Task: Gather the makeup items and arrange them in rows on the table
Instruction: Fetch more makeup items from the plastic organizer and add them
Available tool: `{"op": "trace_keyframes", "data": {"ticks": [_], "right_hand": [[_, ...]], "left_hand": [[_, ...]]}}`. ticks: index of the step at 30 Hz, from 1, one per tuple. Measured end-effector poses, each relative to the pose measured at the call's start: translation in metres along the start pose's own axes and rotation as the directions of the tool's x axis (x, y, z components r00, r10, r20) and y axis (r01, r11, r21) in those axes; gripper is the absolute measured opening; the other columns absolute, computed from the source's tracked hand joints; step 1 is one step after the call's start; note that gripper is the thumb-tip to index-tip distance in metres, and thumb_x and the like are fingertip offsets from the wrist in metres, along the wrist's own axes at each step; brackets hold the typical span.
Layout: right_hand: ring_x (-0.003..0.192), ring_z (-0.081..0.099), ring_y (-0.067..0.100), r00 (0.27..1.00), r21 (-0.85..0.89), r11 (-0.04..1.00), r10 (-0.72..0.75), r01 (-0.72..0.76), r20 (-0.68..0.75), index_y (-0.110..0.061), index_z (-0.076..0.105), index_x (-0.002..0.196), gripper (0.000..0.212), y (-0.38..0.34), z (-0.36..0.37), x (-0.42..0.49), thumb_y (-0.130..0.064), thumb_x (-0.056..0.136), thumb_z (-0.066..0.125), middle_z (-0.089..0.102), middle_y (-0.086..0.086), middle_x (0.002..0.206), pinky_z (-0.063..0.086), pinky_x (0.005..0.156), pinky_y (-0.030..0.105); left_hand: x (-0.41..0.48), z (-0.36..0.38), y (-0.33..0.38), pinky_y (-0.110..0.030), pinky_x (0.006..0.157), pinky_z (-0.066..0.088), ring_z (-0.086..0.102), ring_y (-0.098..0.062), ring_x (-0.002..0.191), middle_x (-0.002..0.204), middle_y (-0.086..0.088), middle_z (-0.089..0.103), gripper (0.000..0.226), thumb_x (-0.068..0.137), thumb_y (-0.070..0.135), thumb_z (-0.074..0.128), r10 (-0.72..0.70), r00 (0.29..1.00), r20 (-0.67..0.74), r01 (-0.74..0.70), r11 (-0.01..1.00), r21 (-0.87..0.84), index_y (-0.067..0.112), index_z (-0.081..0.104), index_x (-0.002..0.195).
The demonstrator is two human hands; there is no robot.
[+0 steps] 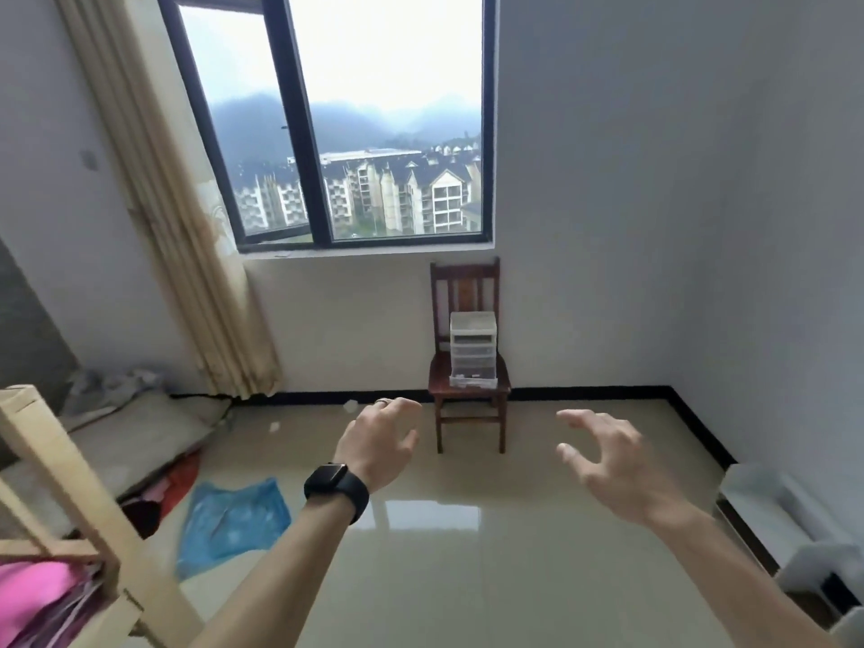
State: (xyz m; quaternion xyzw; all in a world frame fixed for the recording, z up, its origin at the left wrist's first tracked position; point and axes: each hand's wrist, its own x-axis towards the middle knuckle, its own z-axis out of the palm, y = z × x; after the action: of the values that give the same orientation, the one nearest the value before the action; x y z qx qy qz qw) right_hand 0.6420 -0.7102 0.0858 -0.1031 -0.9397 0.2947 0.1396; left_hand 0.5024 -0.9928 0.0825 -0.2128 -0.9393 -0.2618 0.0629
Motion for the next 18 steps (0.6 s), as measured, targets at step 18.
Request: {"op": "trace_keyframes", "data": {"ticks": [18], "right_hand": [[0.122, 0.052, 0.015, 0.984, 0.03, 0.996, 0.075, -0.081, 0.164, -0.031, 0.06, 0.134, 0.04, 0.11, 0.13, 0.414, -0.032, 0.095, 0.066, 0.064, -0.01, 0.125, 0.041, 0.105, 0.031]], "left_hand": [[0.38, 0.159, -0.121, -0.03, 0.096, 0.047, 0.058, -0.012, 0.115, 0.125, 0.01, 0.061, 0.033, 0.091, 0.033, 0.061, -0.205, 0.963, 0.175, 0.216, 0.975, -0.043, 0.036, 0.062, 0.124]]}}
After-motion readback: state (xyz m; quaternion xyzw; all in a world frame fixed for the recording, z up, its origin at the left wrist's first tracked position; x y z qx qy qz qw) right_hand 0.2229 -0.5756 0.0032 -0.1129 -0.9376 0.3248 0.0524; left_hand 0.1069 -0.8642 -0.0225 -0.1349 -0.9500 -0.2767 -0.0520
